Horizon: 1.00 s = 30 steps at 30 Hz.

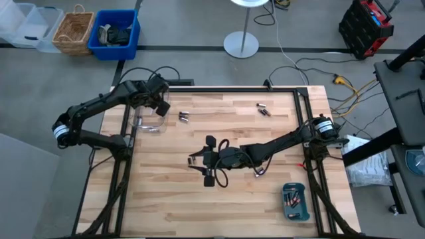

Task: Sort batteries
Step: Put the silver and black battery into the transparent bin, then put the copper and black battery into the blue bin

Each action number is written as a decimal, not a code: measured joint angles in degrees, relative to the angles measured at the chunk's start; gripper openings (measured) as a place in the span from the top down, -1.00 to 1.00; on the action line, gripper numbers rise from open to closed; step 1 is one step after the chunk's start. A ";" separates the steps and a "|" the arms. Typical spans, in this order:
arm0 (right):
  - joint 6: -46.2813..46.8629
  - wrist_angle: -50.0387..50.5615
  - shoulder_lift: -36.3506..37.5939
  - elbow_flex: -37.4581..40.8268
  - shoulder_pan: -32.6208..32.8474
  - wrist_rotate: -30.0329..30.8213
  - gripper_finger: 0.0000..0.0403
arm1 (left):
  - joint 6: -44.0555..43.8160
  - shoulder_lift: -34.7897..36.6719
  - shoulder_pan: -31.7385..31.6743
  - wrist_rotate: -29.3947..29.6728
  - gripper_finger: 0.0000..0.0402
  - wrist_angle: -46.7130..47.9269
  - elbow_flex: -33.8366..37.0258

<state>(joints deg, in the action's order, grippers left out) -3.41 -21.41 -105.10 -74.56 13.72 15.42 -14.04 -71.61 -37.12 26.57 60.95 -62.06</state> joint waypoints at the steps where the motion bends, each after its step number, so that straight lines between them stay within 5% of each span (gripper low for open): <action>1: 0.01 0.01 0.00 0.00 0.00 0.00 0.08 | 0.00 0.00 0.00 0.00 0.62 -0.02 0.00; 13: -0.12 11.53 6.31 0.07 0.57 0.87 0.10 | 0.37 6.34 6.80 0.15 0.57 -6.21 0.00; 19: 0.91 25.44 12.60 0.04 0.57 1.27 0.14 | -1.05 11.60 19.78 1.78 0.57 -12.27 1.08; 30: 11.50 53.20 23.08 0.04 -0.27 7.42 0.08 | -4.35 14.89 47.40 19.23 0.57 -24.10 9.23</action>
<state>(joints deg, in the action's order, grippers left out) 8.09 31.79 -82.02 -74.52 13.45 22.84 -18.39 -56.72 10.28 45.80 36.86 -52.83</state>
